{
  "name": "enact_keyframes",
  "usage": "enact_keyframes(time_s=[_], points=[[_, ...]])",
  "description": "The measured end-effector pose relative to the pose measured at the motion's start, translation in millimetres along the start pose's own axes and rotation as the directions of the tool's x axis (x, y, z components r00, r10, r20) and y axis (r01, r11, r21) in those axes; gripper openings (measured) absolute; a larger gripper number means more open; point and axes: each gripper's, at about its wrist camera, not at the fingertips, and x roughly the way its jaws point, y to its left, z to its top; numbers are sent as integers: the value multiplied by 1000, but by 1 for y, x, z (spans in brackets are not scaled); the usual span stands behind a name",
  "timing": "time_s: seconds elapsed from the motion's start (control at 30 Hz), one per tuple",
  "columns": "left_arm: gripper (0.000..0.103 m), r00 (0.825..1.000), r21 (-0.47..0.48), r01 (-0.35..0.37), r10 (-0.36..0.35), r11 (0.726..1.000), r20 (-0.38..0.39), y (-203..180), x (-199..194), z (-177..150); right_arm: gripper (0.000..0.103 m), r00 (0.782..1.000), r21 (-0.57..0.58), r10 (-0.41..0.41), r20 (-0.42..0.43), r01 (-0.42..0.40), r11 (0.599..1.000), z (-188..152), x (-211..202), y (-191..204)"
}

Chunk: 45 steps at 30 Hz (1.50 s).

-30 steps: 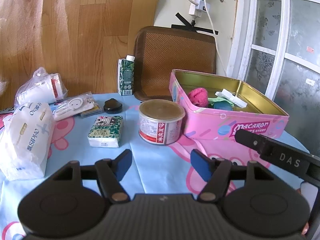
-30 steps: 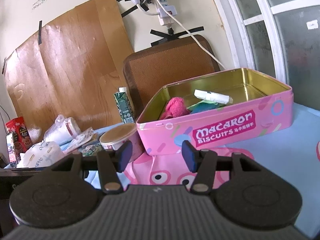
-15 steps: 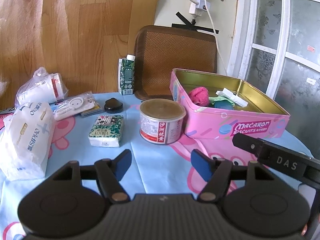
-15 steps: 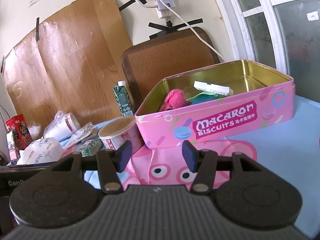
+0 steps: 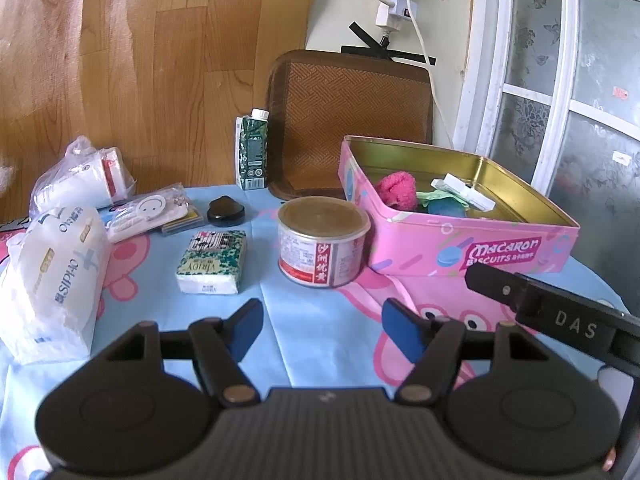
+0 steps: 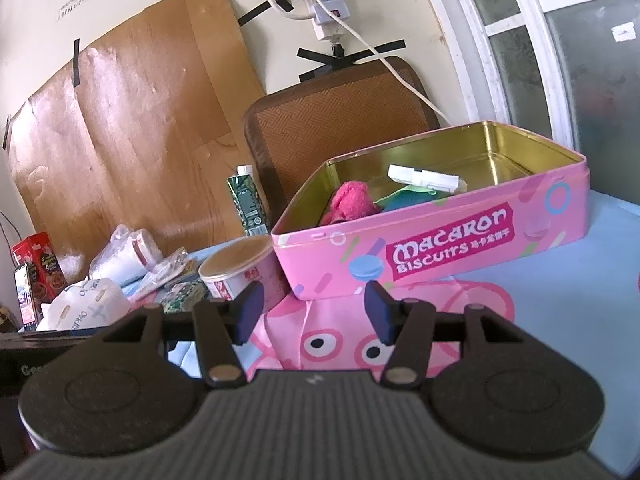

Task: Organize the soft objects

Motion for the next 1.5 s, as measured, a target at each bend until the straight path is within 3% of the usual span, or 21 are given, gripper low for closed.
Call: enact_keyframes(time_s=[1.5], points=[[74,1000,8,-7,7,1000,7,-1,-4,-3,58,1000,-15,3,3,-3,1000,-4,-2,5]])
